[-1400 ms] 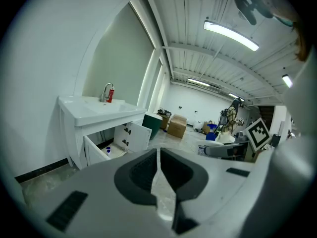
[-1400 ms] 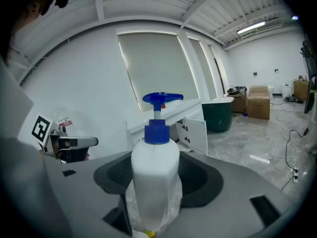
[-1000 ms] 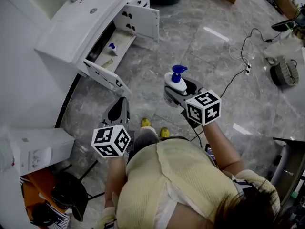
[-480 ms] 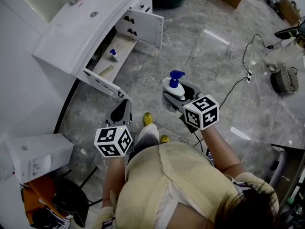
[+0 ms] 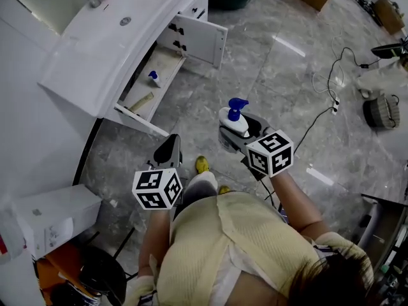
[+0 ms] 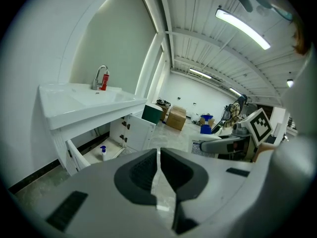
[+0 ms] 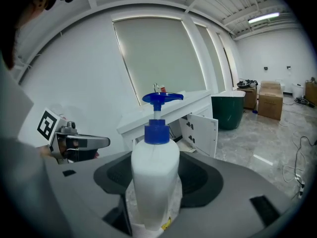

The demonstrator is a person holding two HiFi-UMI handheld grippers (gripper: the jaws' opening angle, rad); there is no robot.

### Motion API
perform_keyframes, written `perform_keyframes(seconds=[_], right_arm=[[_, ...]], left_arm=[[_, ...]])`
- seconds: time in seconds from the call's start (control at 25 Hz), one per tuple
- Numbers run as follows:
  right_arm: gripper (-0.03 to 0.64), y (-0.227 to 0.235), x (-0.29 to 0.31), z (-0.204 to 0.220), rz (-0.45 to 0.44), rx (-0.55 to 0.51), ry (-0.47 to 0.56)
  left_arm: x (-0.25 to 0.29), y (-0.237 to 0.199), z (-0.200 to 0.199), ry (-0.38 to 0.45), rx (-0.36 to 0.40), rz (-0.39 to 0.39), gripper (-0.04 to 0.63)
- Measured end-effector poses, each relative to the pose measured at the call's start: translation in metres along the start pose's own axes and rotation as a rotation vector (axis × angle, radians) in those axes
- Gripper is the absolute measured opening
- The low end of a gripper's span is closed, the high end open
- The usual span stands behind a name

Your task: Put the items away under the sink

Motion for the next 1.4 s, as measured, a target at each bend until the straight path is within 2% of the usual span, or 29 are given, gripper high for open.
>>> perform_keyframes(seconds=[0.52,0.8,1.2,1.4], right_arm=[[0.268,0.037,0.063,-0.039,0.053,0.026,-0.008],[0.268,0.052,0.082,-0.06,0.054,0.018,-0.004],[0.268,0.099,0.11,-0.09,-0.031,0.001,-0.016],[0.268,0.14,0.116,-0.105,-0.087,-0.013,-0.063]], left_arm=[[0.055,-0.035,-0.028,-0.045,0.007,0.07,0.055],[0.078,-0.043,-0.042,-0.046,-0.001,0.079,0.055],[0.123,-0.039,-0.074,-0.035,-0.014,0.001,0.055],[0.153,-0.025,-0.088,-0.035,-0.057,-0.054,0.055]])
Point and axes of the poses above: the fingertips, and each gripper's own axes: x forward along the fingers, y to its right, z out of its underside, the point moved 4 cm from there along -x, backward along the fingers, and after that the axes turned 14 degrees about -z, right-handed, at the moved point
